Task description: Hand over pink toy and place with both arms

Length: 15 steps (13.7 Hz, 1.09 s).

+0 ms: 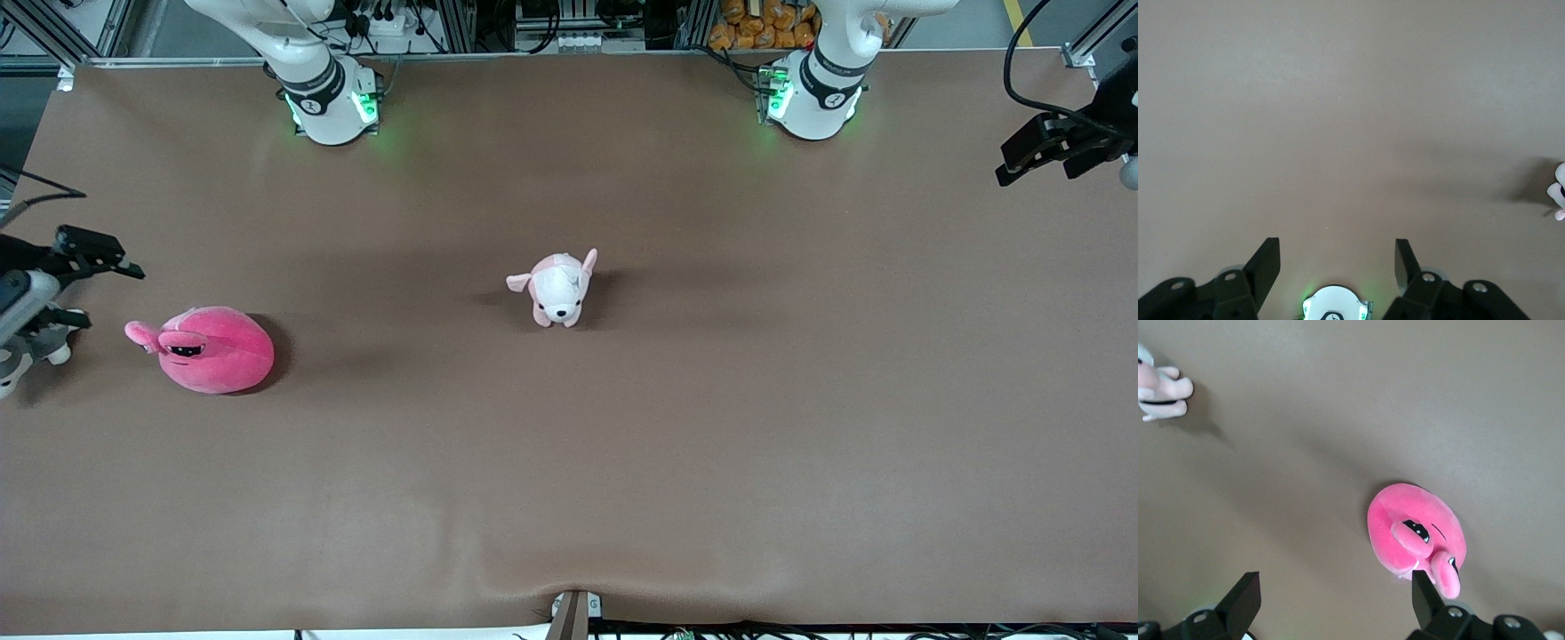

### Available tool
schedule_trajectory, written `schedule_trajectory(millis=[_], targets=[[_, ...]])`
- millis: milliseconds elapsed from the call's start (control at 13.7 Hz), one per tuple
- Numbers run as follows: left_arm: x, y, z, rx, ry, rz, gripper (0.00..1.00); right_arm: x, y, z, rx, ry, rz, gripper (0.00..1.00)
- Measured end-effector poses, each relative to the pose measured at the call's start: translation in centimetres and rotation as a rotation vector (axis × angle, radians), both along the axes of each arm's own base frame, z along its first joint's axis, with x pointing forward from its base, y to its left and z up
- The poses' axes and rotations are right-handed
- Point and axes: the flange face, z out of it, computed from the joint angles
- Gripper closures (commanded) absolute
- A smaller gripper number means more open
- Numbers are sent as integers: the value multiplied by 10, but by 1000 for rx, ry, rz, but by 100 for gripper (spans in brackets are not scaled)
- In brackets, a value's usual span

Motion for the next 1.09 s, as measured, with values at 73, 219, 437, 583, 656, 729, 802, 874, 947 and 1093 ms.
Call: schedule_trajectory(millis=[73, 219, 437, 583, 656, 729, 802, 874, 947, 1093], targets=[[0, 0, -1, 0, 2, 0, 22, -5, 0, 11, -18, -6, -34, 0], [0, -3, -1, 0, 2, -6, 22, -15, 11, 29, -54, -7, -111, 0], [0, -7, -3, 0, 5, -15, 22, -35, 40, 49, -120, 9, -281, 0], [0, -10, -5, 1, 10, -19, 22, -51, 44, 56, -136, 23, -381, 0], [0, -10, -7, 1, 16, -19, 22, -59, 41, 59, -142, 33, -425, 0], [0, -10, -11, 0, 23, -20, 22, -66, 37, 60, -149, 50, -474, 0], [-1, -10, -14, 0, 31, -20, 22, -71, 34, 62, -153, 63, -518, 0], [-1, -10, -17, 0, 37, -21, 22, -75, 31, 64, -157, 72, -558, 0], [-3, -11, -19, 0, 42, -22, 22, -78, 30, 65, -161, 79, -594, 0], [-9, -15, -23, -1, 54, -33, 22, -82, 30, 67, -170, 100, -659, 0]])
